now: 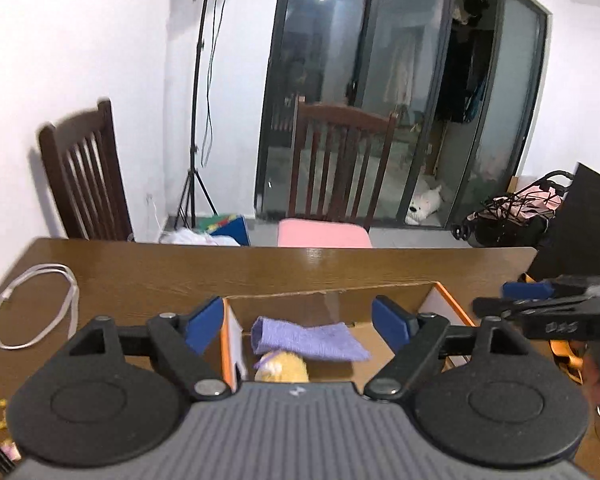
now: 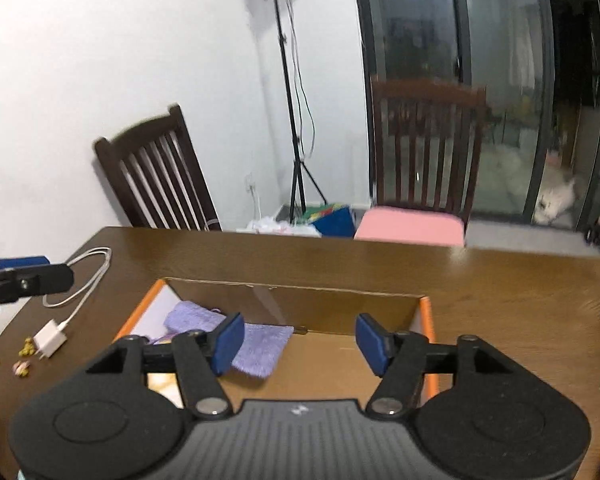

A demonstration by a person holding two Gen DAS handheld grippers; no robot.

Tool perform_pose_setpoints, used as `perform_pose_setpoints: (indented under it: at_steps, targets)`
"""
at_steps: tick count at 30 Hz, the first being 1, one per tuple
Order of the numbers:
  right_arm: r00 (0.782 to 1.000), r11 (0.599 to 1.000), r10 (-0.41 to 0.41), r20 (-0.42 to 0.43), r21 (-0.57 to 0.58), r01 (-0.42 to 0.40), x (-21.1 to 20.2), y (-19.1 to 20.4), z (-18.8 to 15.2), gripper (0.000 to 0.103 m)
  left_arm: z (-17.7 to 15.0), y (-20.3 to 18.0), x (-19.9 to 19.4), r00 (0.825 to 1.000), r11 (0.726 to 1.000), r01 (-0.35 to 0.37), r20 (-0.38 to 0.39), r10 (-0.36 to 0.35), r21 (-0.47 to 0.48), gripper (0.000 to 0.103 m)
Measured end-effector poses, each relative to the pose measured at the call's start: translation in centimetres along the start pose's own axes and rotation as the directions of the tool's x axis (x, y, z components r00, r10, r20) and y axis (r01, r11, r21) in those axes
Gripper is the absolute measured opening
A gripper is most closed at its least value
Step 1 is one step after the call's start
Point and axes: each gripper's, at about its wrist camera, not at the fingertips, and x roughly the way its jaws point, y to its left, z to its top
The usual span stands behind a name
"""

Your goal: Organize soft objects

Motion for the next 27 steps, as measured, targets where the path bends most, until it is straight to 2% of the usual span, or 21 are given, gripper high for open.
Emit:
perform_pose_setpoints:
  at_steps: [2,6,8,12,16,18,20,22,25,27]
  targets:
    - [0.999,0.999,0.004,0.038,-0.047,-0.002,-3.4,0.2,-1.3,0.068,-1.8,-0.6,-3.2,0.999,0.999,-0.009,0.031,0.008,0.034,0.088]
    - [0.993,0.991,-0.005,0.117,-0.132,0.020,-9.3,0.9,-4.7,0.072,-6.0,-2.0,-8.3,0.997,0.995,-0.029,0.078,0.022,0.093,0.090]
    - [0.989,0.988,0.005,0.146,-0.153,0.017,-11.3,1.3,-6.6,0.077,-8.5,-2.6,-10.4,0.992,0.993,-0.044,0.121,0.031,0.112,0.096]
    - [0.977,0.980,-0.003,0.214,-0.195,0.046,-14.9,2.6,-12.1,0.078,-14.6,-3.6,-13.8,0.974,0.988,-0.127,0.201,0.107,0.091,0.097]
    - [0.963,0.972,-0.029,0.268,-0.218,0.090,-17.1,4.1,-18.3,0.082,-20.9,-3.7,-16.9,0.970,0.992,-0.126,0.208,0.122,0.002,0.100]
    - [0.963,0.976,-0.011,0.268,-0.205,0.068,-17.9,4.5,-21.3,0.082,-24.3,-4.0,-18.2,0.968,0.993,-0.118,0.221,0.120,-0.024,0.102]
    - [0.966,0.979,0.013,0.259,-0.200,0.041,-18.3,4.9,-24.0,0.083,-27.3,-4.1,-19.3,0.958,0.988,-0.148,0.239,0.156,-0.052,0.102]
    - [0.971,0.984,0.013,0.238,-0.178,0.030,-18.7,5.3,-26.8,0.083,-29.8,-4.1,-20.1,0.961,0.983,-0.165,0.213,0.178,-0.080,0.102]
    - [0.985,0.995,0.014,0.171,-0.102,0.004,-19.1,5.3,-30.4,0.084,-31.8,-3.0,-21.1,0.968,0.977,-0.171,0.165,0.191,-0.128,0.102]
    - [0.992,0.995,0.001,0.129,-0.099,0.012,-19.0,5.8,-32.0,0.084,-32.2,-2.3,-21.3,0.968,0.975,-0.180,0.151,0.199,-0.130,0.102]
